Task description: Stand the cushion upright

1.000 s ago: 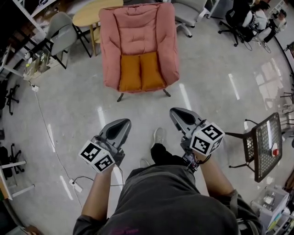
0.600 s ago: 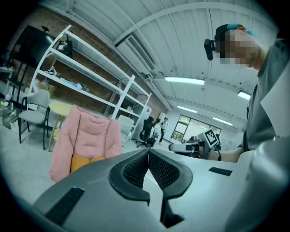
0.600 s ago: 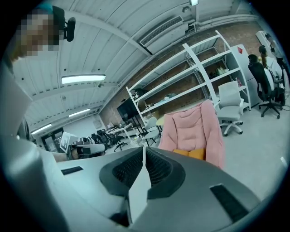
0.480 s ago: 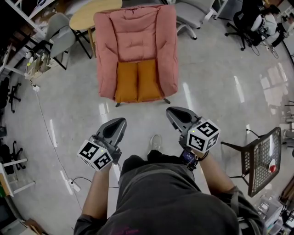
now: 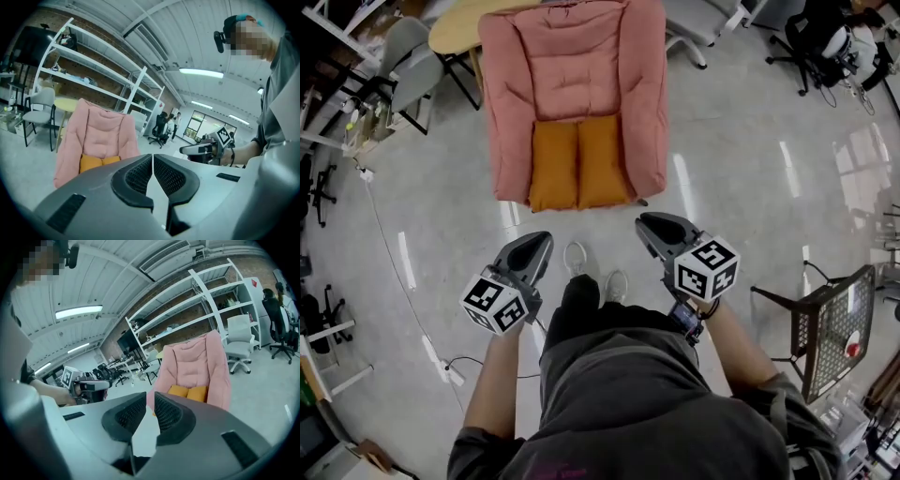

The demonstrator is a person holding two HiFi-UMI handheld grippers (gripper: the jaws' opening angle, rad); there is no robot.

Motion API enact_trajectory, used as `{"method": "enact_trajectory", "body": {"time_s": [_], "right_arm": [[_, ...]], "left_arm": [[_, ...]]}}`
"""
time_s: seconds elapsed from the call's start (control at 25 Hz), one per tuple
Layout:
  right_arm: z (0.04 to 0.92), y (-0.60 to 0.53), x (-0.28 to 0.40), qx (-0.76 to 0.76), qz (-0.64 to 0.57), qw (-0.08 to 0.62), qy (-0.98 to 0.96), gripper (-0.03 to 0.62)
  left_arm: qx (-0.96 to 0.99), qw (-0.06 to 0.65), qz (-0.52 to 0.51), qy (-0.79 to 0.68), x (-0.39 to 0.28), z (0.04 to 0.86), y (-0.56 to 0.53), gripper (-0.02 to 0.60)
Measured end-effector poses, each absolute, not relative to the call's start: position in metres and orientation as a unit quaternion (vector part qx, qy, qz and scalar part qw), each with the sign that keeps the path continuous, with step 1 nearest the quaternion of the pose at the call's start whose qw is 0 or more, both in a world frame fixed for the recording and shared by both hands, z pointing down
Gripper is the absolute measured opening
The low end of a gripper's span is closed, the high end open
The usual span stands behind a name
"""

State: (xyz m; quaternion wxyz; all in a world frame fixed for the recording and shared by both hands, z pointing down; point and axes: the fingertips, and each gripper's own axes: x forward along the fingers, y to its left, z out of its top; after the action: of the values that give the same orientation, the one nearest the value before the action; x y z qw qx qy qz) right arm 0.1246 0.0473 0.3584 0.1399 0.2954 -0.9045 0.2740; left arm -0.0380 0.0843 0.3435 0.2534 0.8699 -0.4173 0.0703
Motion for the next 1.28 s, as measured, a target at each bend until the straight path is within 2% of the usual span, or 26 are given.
{"method": "enact_trajectory", "body": {"time_s": [0.16,0.24,0.28,0.4,0.72,1.0,1.28], "right_arm": [[0.402,0.029,0.114,0.294,0.279,0.172,-0.898,0.023],[0.427,0.023,0.105,0.291,0.286,0.187,-0.893,0.111],[0.441,0.019,0.101,0.291,0.290,0.197,-0.890,0.132],[0.487,0.002,0.093,0.296,0.298,0.228,-0.878,0.137],[0.627,-0.042,0.096,0.319,0.322,0.299,-0.840,0.166],[0.742,-0.048,0.114,0.333,0.355,0.356,-0.798,0.183],[0.801,-0.050,0.110,0.305,0.369,0.392,-0.785,0.168]], "left_arm": [[0.862,0.264,0.094,-0.421,-0.057,0.389,0.063,0.012],[0.857,0.272,0.111,-0.424,-0.072,0.417,0.055,0.018],[0.853,0.279,0.119,-0.424,-0.080,0.432,0.050,0.034],[0.841,0.302,0.149,-0.424,-0.101,0.483,0.033,0.106],[0.804,0.346,0.232,-0.423,-0.159,0.640,-0.002,0.235],[0.771,0.406,0.265,-0.414,-0.184,0.754,-0.003,0.278],[0.763,0.447,0.242,-0.399,-0.181,0.797,-0.010,0.277]]}}
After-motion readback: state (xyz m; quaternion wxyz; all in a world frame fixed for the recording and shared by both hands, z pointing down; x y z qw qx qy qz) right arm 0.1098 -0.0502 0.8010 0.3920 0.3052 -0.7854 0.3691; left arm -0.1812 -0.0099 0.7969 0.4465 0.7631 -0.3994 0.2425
